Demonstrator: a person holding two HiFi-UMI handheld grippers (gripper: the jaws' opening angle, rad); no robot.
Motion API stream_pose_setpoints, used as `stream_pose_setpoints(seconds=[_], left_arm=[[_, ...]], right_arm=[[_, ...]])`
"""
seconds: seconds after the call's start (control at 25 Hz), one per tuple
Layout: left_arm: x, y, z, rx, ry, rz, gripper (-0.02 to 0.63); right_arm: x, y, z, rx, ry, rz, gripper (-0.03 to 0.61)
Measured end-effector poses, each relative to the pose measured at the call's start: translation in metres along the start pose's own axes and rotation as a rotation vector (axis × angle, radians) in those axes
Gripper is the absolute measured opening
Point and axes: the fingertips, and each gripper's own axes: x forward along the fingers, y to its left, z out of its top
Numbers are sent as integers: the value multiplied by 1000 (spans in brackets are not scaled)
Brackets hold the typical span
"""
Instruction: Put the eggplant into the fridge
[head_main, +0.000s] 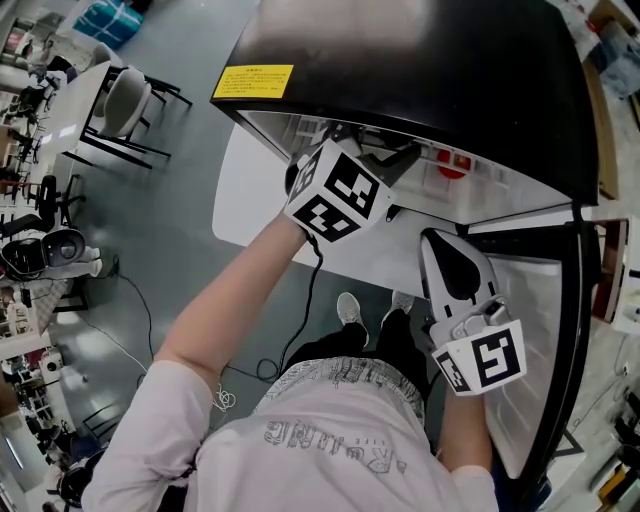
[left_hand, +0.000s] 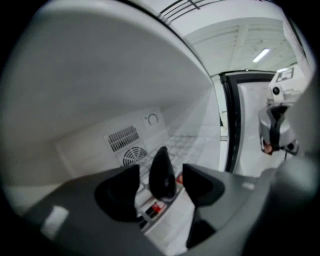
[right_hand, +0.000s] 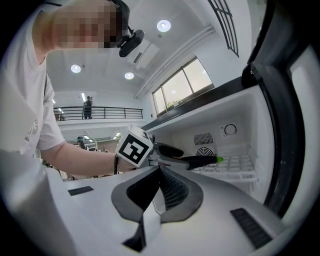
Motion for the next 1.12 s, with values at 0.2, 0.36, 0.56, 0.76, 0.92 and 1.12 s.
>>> stream_pose_setpoints(seconds=[0.2,0.36,0.56,0.76,0.92,1.12], left_arm=[[-10,-1,2,-12,-11,9,275],[-19,-3,1,-40,-30,25,275],[-38,-5,-2,-73,-59,41,272],[-62,-13,-3,-106,-79,53,265],[-78,-22,-1,-129,-100,70,252],[-109,-19,-6,-150,-131,97,229]], right_arm=[[-1,4,3,-10,-1,3,3],[-1,6,4,-20,-4,9,3],[-2,13,5,-31,-2,12,3],[-3,21,9,-46,0,18,3],[-7,22,11,-58,2,22,3],[-2,35,12,-69,0,31,3]])
